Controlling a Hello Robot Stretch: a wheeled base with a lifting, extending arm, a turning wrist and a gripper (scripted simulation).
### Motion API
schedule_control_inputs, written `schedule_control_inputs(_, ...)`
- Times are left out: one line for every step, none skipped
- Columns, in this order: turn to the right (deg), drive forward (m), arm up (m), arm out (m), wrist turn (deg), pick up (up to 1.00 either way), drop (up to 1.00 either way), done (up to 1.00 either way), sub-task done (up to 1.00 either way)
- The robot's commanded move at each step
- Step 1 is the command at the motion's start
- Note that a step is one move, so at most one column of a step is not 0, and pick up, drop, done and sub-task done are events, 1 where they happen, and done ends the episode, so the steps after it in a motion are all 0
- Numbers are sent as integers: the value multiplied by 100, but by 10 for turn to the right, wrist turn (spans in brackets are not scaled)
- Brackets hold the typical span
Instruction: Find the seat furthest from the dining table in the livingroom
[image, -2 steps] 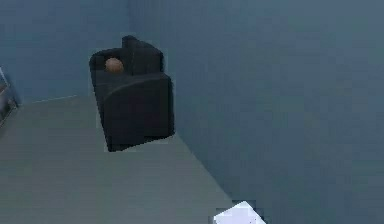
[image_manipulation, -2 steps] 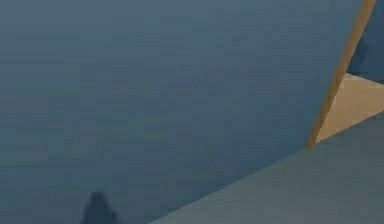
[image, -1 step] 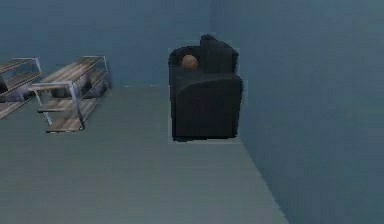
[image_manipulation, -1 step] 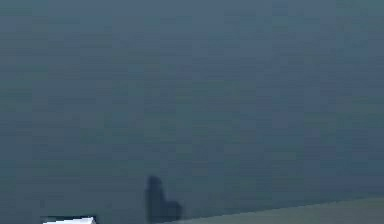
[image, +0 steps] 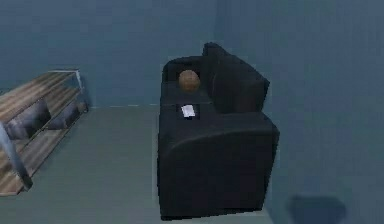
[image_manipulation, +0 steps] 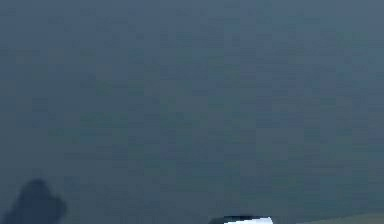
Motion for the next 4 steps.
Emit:
schedule_control_inputs(-90, 0, 0, 0, 0, 0, 0, 0, 0)
schedule_control_inputs(0, 30, 0, 0, 0, 0, 0, 0, 0)
schedule_control_inputs(120, 0, 0, 0, 0, 0, 0, 0, 0)
schedule_control_inputs(0, 0, 0, 0, 0, 0, 0, 100, 0)
